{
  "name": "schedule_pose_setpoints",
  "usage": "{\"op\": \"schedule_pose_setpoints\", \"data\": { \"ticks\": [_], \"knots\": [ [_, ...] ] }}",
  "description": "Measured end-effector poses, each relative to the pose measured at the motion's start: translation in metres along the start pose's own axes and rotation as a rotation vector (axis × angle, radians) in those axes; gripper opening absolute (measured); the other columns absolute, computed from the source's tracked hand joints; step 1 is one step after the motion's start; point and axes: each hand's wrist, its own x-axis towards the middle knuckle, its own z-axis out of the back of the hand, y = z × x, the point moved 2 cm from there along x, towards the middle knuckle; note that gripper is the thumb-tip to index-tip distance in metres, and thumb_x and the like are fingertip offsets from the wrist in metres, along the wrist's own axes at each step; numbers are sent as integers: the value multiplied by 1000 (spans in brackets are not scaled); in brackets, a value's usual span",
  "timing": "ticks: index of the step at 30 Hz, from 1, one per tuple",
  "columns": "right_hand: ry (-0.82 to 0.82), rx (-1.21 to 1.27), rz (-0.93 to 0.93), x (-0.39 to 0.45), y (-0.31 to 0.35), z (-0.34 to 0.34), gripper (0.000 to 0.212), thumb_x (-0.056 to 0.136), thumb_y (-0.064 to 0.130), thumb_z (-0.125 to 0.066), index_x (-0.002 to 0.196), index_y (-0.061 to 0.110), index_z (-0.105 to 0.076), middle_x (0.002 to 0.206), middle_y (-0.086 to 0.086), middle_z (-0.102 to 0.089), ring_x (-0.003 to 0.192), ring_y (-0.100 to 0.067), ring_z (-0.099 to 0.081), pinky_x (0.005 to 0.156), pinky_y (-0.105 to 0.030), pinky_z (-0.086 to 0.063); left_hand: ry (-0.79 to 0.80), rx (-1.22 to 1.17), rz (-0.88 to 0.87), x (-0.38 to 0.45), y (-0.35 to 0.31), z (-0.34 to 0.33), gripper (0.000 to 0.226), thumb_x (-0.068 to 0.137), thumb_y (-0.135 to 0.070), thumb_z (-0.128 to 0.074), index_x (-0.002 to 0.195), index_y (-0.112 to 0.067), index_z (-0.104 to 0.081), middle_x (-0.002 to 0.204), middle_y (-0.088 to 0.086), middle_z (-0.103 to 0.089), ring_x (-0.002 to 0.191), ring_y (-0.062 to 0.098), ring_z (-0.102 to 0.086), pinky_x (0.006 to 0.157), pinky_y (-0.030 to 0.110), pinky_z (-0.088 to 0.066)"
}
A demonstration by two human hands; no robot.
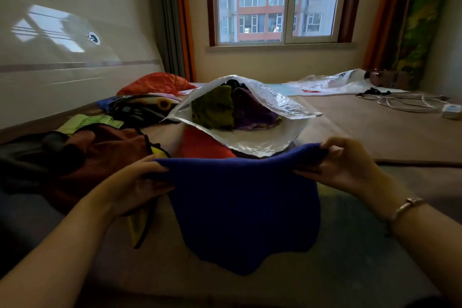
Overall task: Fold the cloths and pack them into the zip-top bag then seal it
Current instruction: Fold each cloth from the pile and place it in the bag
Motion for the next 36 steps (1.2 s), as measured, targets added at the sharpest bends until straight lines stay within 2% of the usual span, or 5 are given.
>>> {"op": "schedule_pose_setpoints", "data": {
  "ticks": [6,10,15,19,36],
  "knots": [
    [-81,-218,-48,1,-22,11,61,28,28,-82,81,3,-65,75,-14,-64,62,-27,-63,66,-35,-51,11,9,17,9,21,-6,65,29,-28,-97,80,-10,-63,90,13,-65,87,22,-64,85,36,-47],
    [-362,-295,-46,28,-30,18,25,91,29,-52,99,6,-58,81,-12,-56,72,-24,-54,61,-32,-44,-233,-215,73,22,25,0,103,38,-41,-95,128,-13,-50,125,11,-57,118,31,-54,100,47,-43],
    [-456,-440,-113,36,-35,21,33,87,24,-65,114,5,-60,101,-16,-66,95,-30,-59,82,-42,-48,-456,-163,378,33,37,-15,15,89,-15,-63,96,-3,-58,89,17,-56,78,28,-54,68,38,-45],
    [-430,-521,-101,29,-36,17,26,87,15,-65,107,-1,-63,105,-20,-64,92,-30,-60,75,-38,-48,-427,127,450,40,46,-19,37,88,-17,-66,120,-1,-56,102,22,-61,89,34,-59,82,45,-47],
    [-94,-387,528,-26,21,2,39,91,1,-45,123,20,-55,120,-7,-56,108,-26,-55,87,-36,-50,-310,-5,-419,-10,-39,-20,60,74,13,-62,121,-21,-48,123,0,-64,111,16,-62,82,32,-50]
  ]
}}
